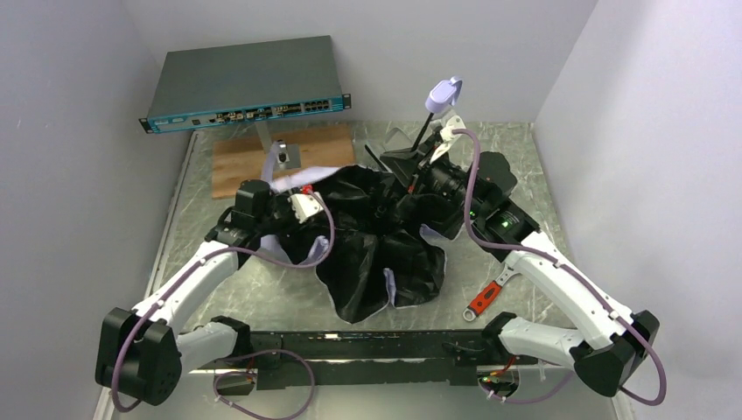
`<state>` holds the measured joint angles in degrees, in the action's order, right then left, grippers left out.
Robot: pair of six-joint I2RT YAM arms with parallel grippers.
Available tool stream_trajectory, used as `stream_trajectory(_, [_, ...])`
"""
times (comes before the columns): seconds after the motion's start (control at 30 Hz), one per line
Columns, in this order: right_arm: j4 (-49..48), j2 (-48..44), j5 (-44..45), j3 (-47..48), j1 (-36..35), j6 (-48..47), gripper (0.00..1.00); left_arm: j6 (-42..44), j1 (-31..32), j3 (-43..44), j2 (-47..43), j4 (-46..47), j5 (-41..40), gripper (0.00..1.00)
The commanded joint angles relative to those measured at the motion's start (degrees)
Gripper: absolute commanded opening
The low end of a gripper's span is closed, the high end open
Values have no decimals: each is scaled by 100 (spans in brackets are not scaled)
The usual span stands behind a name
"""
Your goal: Open the umbrella
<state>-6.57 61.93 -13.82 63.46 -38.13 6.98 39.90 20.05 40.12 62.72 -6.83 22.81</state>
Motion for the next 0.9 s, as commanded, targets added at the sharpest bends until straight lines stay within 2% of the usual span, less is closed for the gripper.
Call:
stream_trajectory(0.0, [-519,-406,-368,116,183,-103,0,283,-406,-129,147,-919,-116,48])
stream_trajectory(0.17, [-701,-234,-658,53,186,-89,0,-52,-406,165,-117,-921,837,58])
stream_trajectory(0.3, [-803,-60,-898,7,183,-76,0,-612,-336,420,-531,-397,1748,67])
stream_trajectory(0.53, [-727,160,-888,31,79,-253,0,-1406,214,1482,-431,-171,2224,68])
stream_trajectory(0.63, [-854,213,-833,49,-10,-250,0,-1589,676,1673,-216,146,2146,68])
stream_trajectory(0.73, [-1037,243,-923,82,-45,-195,0,-1756,1034,1748,131,541,2145,63])
stream_trajectory(0.87, [-1054,168,-1083,180,-43,-112,0,-1945,1195,1690,547,1093,1768,44])
